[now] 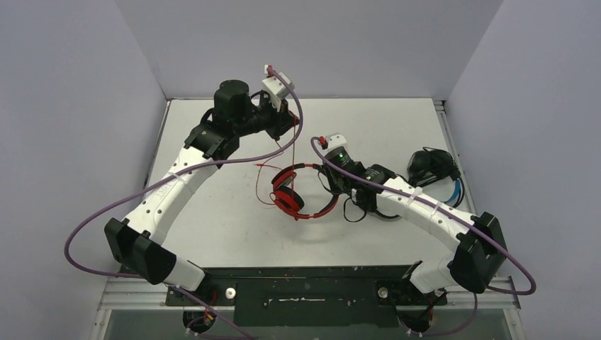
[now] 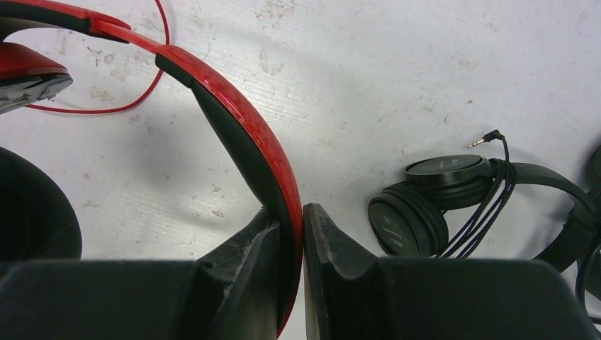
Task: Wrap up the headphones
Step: Wrap the headphones cable around the headphones.
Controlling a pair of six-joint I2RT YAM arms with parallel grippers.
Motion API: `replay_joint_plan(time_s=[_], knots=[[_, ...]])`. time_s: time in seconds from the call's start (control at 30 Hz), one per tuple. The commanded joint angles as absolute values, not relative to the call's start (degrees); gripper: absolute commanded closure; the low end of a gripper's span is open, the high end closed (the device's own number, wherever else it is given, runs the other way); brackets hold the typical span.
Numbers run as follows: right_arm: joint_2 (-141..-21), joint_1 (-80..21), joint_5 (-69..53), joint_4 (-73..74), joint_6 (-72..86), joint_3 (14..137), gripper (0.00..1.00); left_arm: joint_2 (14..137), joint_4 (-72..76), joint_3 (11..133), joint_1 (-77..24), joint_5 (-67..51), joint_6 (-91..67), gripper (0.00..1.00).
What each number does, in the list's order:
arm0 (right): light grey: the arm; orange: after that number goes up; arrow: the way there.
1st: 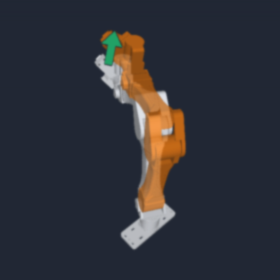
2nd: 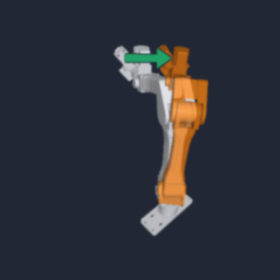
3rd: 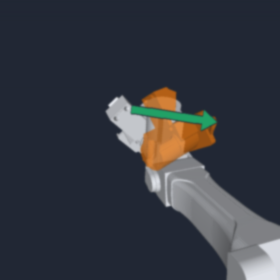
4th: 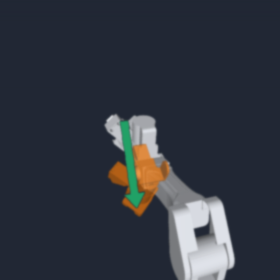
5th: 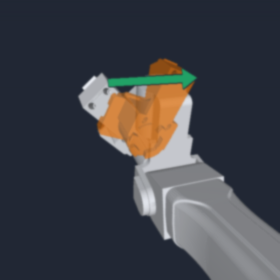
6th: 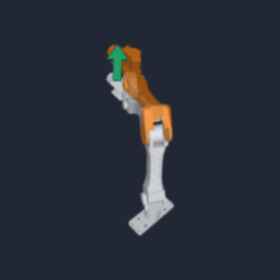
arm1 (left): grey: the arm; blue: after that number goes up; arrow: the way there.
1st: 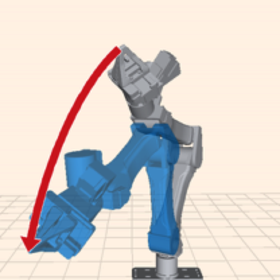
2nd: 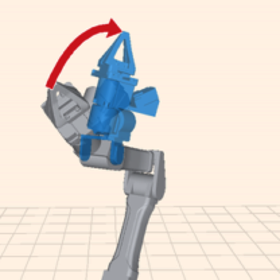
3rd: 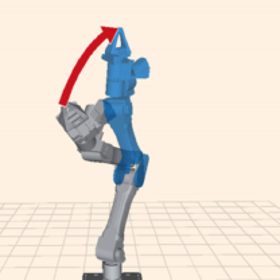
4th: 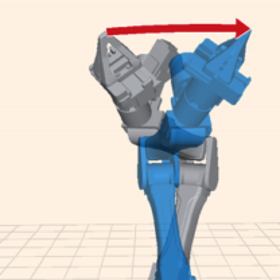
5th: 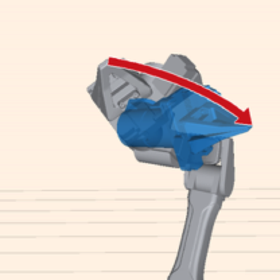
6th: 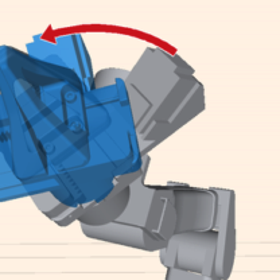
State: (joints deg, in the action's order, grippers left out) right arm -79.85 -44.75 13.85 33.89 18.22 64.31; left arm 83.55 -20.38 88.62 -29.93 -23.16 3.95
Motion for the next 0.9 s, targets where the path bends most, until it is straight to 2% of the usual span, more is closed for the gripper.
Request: replay_joint_plan(time_s=[0.0, 0.23, 0.5, 0.73, 0.87], knots=[[-80.1, -45.4, 15.5, 30.7, 18.2, 67.0, 1.0, 85.0, -18.3, 95.6, -30.3, -31.8, 1.0, 1.0], [-80.2, -46.4, 12.4, 26.1, 16.2, 66.4, 1.0, 81.9, -15.3, 95.2, -32.1, -30.9, -1.8, 1.0], [-75.1, -51.7, 11.5, 24.5, 13.6, 63.0, 1.0, 90.1, -19.6, 99.0, -28.3, -19.3, 2.8, 1.0], [-66.9, -53.8, 8.9, 23.8, 13.4, 60.0, 1.0, 94.0, -13.5, 95.6, -23.9, -20.7, -0.6, 1.0], [-62.9, -54.1, 8.5, 23.3, 13.6, 60.2, 1.0, 95.2, -7.4, 90.6, -20.7, -25.4, -6.8, 1.0]])
